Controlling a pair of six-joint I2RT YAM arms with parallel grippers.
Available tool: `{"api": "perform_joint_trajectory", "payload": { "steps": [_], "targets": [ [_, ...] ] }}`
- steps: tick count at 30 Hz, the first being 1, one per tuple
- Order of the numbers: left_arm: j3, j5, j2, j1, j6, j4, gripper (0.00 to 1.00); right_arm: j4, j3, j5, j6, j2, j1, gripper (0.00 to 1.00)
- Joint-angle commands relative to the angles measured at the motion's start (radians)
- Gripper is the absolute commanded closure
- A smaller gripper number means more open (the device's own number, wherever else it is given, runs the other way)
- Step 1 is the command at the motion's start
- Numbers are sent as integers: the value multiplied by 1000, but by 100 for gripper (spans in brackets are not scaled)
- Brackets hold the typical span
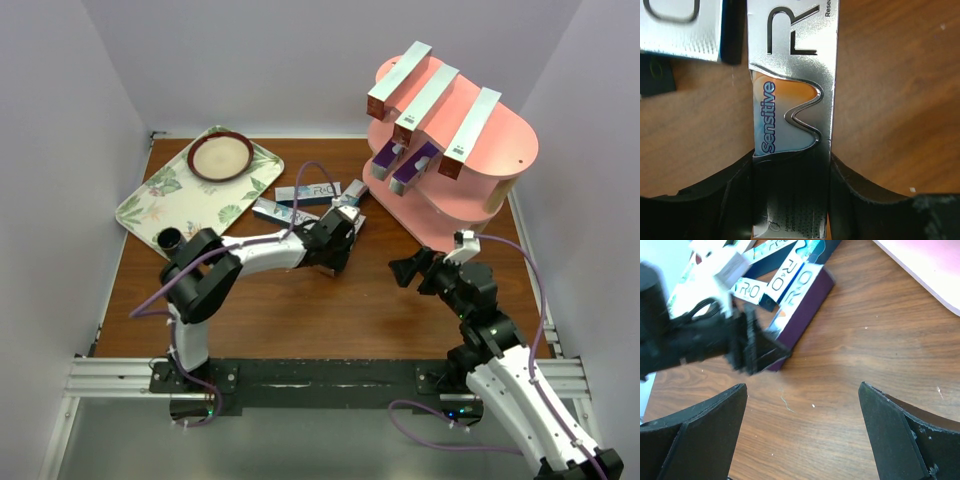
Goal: Place and organize the toothpastes onto the shelf
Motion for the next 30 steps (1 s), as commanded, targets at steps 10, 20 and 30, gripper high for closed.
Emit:
{"api": "perform_joint_trajectory", "payload": {
  "steps": [10,20,30],
  "targets": [
    [-470,175,-511,18,-305,510,51,164,-29,-161,-3,78,3,2],
    [-746,110,-680,24,-744,883,49,379,-65,-252,25,118,38,2],
    [-801,89,-647,21,-1030,1079,49,542,-13,139,-61,301,454,5]
  ]
}}
